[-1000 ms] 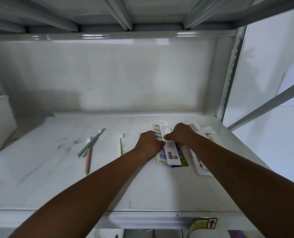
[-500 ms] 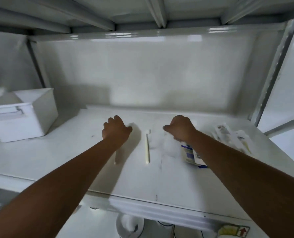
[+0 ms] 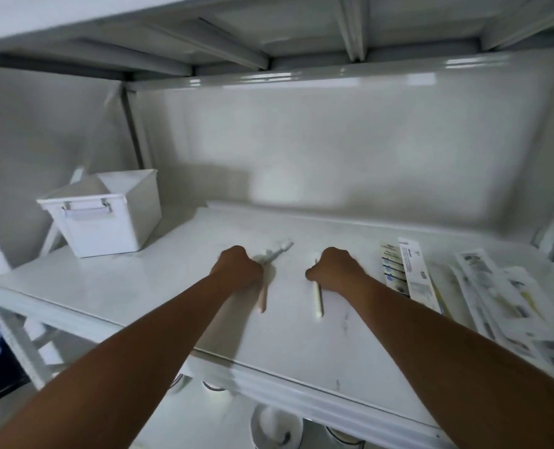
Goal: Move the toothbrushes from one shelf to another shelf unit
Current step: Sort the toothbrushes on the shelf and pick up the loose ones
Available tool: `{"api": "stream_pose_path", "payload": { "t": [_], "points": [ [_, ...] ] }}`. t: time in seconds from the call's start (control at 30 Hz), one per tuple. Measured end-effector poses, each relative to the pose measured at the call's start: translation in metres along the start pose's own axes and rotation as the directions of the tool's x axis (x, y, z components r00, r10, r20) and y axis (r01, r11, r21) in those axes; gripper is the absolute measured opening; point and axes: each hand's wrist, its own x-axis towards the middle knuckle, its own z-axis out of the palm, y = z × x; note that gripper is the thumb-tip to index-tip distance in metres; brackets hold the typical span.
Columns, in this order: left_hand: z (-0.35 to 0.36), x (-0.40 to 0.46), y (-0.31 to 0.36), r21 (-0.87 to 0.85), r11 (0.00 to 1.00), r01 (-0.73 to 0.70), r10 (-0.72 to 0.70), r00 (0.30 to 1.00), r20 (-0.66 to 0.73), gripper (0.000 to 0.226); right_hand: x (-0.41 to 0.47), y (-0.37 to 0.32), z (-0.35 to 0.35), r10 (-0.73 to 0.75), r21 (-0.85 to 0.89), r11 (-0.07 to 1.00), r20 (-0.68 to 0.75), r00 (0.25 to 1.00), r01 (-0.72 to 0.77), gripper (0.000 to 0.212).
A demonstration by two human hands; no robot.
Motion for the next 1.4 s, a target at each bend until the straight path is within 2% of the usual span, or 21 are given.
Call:
{"api": "stream_pose_path", "payload": {
  "t": [0.07, 0.2, 0.27, 0.4, 0.5, 0.57, 0.67, 0.83, 0.97, 1.03, 1.1, 1.23, 1.33, 1.4],
  "points": [
    [-0.005, -0.003, 0.002, 0.006, 1.0, 0.015, -0.015, 1.0, 0.012, 0.024, 0.003, 0.0, -0.001, 0.016, 0.04, 0.999, 0.014, 1.0, -0.016, 0.006],
    [-0.009, -0.014, 0.004, 0.196, 0.981, 0.009, -0.037, 0.99, 0.139, 0.021, 0.006, 0.0, -0.004, 0.023, 0.085, 0.996, 0.037, 0.999, -0.026, 0.007],
    [-0.009, -0.017, 0.005, 0.223, 0.975, 0.001, -0.044, 0.981, 0.191, 0.029, 0.007, 0.0, -0.004, 0.018, 0.073, 0.997, 0.047, 0.999, -0.022, 0.007],
    [-0.006, -0.021, 0.011, 0.277, 0.961, -0.022, -0.024, 0.986, 0.164, 0.046, 0.009, -0.001, -0.003, -0.002, 0.026, 1.0, 0.053, 0.999, 0.001, 0.012],
    [0.001, -0.024, 0.018, 0.346, 0.937, -0.036, -0.015, 0.99, 0.142, 0.051, 0.01, -0.002, -0.003, -0.034, -0.035, 0.999, 0.073, 0.997, 0.037, 0.027],
    [0.006, -0.022, 0.022, 0.329, 0.943, -0.052, 0.003, 0.989, 0.147, 0.045, 0.01, -0.003, -0.004, -0.036, -0.066, 0.997, 0.082, 0.996, 0.042, 0.027],
    [0.01, -0.018, 0.025, 0.299, 0.951, -0.085, 0.042, 0.988, 0.15, 0.028, 0.009, -0.004, -0.006, -0.014, -0.029, 0.999, 0.103, 0.995, 0.017, 0.011],
    [0.009, -0.01, 0.026, 0.255, 0.961, -0.108, 0.083, 0.991, 0.106, 0.024, 0.006, -0.005, -0.016, 0.007, 0.081, 0.997, 0.163, 0.987, -0.02, 0.011],
    [0.011, -0.005, 0.035, 0.113, 0.989, -0.094, 0.086, 0.993, 0.081, 0.024, 0.008, -0.005, -0.024, 0.04, 0.276, 0.957, 0.188, 0.981, -0.092, 0.014],
    [0.013, -0.001, 0.043, -0.031, 0.999, -0.042, 0.045, 0.995, 0.092, 0.023, 0.011, -0.001, -0.031, 0.06, 0.437, 0.889, 0.187, 0.981, -0.137, 0.011],
    [0.016, 0.003, 0.052, -0.192, 0.981, 0.028, -0.004, 0.992, 0.126, 0.022, 0.014, 0.006, -0.04, 0.064, 0.524, 0.84, 0.161, 0.985, -0.14, 0.01],
    [0.025, 0.014, 0.065, -0.531, 0.844, 0.076, 0.007, 0.988, 0.153, 0.014, 0.024, 0.021, -0.055, 0.132, 0.578, 0.802, 0.08, 0.988, -0.153, 0.013],
    [0.03, 0.021, 0.072, -0.653, 0.752, 0.089, 0.065, 0.976, 0.207, 0.011, 0.032, 0.026, -0.061, 0.183, 0.589, 0.785, 0.073, 0.98, -0.191, 0.015],
    [0.034, 0.027, 0.074, -0.692, 0.716, 0.097, 0.111, 0.962, 0.25, 0.018, 0.035, 0.028, -0.061, 0.195, 0.557, 0.806, 0.067, 0.978, -0.199, 0.013]
  ]
}}
